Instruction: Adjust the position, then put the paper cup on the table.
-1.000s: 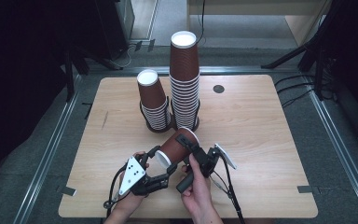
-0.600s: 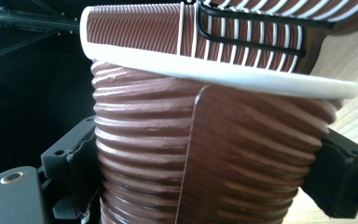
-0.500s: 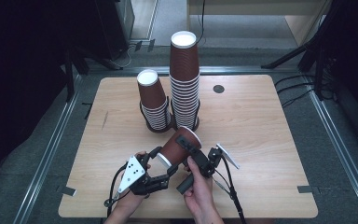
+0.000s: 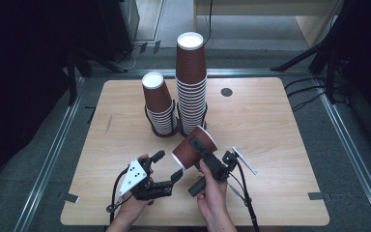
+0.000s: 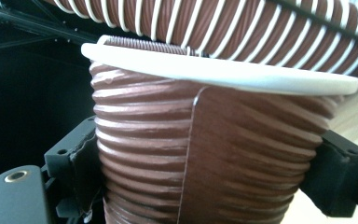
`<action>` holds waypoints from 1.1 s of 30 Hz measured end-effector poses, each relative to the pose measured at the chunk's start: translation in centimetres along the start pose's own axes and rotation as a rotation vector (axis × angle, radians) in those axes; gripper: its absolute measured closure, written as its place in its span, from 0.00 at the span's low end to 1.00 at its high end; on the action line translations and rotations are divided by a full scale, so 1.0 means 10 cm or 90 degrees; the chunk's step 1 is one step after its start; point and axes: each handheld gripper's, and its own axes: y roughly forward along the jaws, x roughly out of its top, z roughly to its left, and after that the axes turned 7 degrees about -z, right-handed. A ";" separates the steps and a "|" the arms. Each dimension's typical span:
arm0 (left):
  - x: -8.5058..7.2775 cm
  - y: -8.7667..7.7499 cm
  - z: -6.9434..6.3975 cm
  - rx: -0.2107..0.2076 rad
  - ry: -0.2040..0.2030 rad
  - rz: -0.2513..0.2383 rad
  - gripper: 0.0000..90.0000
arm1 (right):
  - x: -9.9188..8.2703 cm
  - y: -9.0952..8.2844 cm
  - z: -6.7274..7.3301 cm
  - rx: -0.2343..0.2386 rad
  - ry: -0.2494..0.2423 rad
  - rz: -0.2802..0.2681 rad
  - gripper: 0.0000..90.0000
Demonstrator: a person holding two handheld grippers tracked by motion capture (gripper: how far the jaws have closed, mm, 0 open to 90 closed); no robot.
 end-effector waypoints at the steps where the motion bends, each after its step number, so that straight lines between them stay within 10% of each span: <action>1: 0.00 0.00 0.01 0.000 0.000 0.001 0.15 | 0.01 0.00 0.01 0.003 -0.012 -0.007 0.15; 20: 0.05 -0.26 0.39 0.101 -0.030 0.013 0.09 | 0.26 0.00 0.27 0.020 -0.317 -0.079 0.14; 33: -0.05 -0.55 0.79 0.205 0.004 0.059 0.09 | 0.47 -0.07 0.36 -0.003 -0.499 -0.151 0.15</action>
